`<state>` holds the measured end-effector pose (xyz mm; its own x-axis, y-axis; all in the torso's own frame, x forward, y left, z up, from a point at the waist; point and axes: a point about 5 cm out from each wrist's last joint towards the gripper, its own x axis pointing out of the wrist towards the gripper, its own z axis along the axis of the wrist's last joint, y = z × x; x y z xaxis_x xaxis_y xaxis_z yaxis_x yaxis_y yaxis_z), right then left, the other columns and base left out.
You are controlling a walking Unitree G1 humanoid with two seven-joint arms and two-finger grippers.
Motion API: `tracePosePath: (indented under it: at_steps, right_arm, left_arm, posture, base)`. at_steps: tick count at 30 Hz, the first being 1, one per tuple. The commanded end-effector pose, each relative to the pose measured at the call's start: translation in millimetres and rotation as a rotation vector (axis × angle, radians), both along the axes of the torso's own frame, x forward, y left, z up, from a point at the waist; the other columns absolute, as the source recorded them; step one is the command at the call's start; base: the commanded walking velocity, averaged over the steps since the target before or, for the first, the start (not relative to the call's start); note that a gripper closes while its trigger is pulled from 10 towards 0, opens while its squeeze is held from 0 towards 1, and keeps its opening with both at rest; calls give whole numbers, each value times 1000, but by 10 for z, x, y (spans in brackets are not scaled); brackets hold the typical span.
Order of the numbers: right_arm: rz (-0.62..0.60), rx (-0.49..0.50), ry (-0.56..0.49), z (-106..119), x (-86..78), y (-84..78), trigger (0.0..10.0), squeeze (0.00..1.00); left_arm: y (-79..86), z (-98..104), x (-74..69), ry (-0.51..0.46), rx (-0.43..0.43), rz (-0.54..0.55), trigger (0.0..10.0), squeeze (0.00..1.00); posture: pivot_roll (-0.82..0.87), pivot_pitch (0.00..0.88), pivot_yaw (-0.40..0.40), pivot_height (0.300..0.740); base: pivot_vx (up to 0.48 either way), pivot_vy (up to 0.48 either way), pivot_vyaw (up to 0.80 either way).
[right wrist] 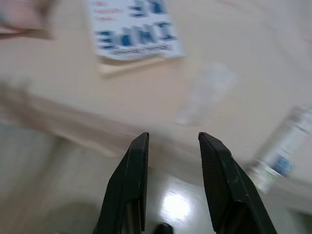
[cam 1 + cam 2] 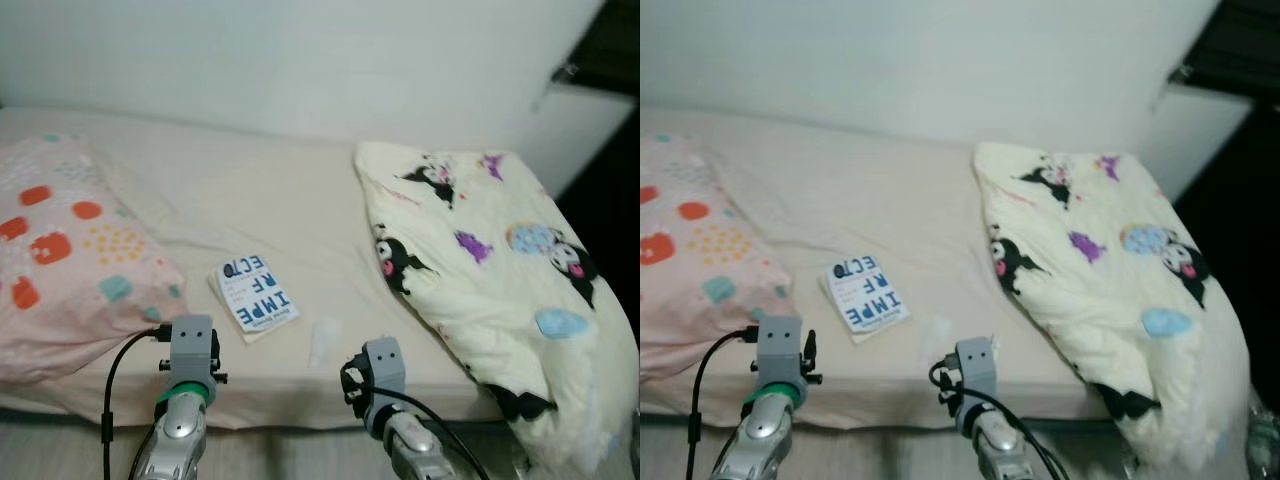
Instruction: Clean up the room
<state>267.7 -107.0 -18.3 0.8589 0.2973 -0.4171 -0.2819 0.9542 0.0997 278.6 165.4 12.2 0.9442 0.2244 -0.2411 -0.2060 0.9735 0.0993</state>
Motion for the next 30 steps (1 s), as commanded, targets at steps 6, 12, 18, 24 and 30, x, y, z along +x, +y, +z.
tracePosePath:
  at_steps: [6, 12, 18, 24, 30]
  right_arm:
    - [-29, 1, 18, -32, -24, -71, 10000, 0]
    - [-27, 3, 14, -33, -29, -81, 10000, 0]
    - [-23, 5, 12, -36, -37, -73, 10000, 0]
    - [-23, 6, 10, -34, -37, -76, 10000, 0]
    - [-25, 8, 8, -33, -36, -84, 10000, 0]
  left_arm:
    - [-16, -56, -38, 27, 6, -6, 10000, 0]
    - [-21, -44, -33, 17, 9, -17, 10000, 0]
    - [-26, -48, -37, 18, 6, -20, 10000, 0]
    - [-26, -50, -40, 18, 2, -19, 10000, 0]
    - [-16, -46, -36, 17, -1, -15, 10000, 0]
  posture:
    - [68, 0, -60, 740]
    - [67, 0, -60, 740]
    - [66, 0, -61, 740]
    - [65, 0, -61, 740]
    - [64, 0, -60, 740]
  base:
    - [0, 0, 0]
    - [0, 0, 0]
    - [0, -265, 0]
    - [0, -389, 0]
    - [0, -390, 0]
